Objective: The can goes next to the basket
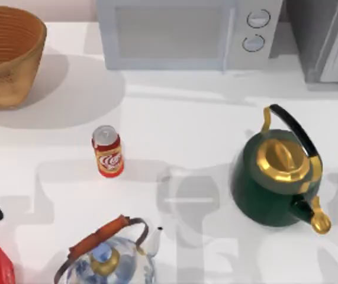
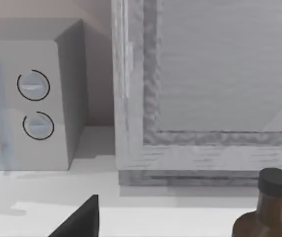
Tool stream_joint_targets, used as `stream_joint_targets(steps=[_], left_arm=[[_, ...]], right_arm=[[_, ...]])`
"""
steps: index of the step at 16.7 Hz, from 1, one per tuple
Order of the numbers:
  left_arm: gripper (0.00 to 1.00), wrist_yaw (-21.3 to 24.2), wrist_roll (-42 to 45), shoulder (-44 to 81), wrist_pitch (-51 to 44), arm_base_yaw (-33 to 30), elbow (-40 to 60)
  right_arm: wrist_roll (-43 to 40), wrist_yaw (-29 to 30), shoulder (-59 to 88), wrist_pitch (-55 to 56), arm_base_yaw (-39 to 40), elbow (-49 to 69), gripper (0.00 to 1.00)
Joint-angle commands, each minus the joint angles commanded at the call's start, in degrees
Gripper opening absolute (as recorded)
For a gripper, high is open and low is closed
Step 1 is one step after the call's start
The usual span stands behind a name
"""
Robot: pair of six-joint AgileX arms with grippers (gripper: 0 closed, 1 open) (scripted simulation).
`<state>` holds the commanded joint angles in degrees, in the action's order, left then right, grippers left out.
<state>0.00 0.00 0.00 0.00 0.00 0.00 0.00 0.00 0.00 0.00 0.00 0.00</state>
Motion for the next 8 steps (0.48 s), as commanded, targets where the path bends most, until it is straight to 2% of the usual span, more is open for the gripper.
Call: stream_joint_targets(steps=[4,8], left_arm=[[1.0,0.1,0.3,1.6,-1.0,-0.4,1.3],[1.0,0.2,2.0,11.2,-7.0,-2.6,9.4]], right_arm=[[0.0,0.0,0.0,0.0,0.0,0.0,1.0],[0.0,0.0,0.0,0.0,0.0,0.0,1.0]])
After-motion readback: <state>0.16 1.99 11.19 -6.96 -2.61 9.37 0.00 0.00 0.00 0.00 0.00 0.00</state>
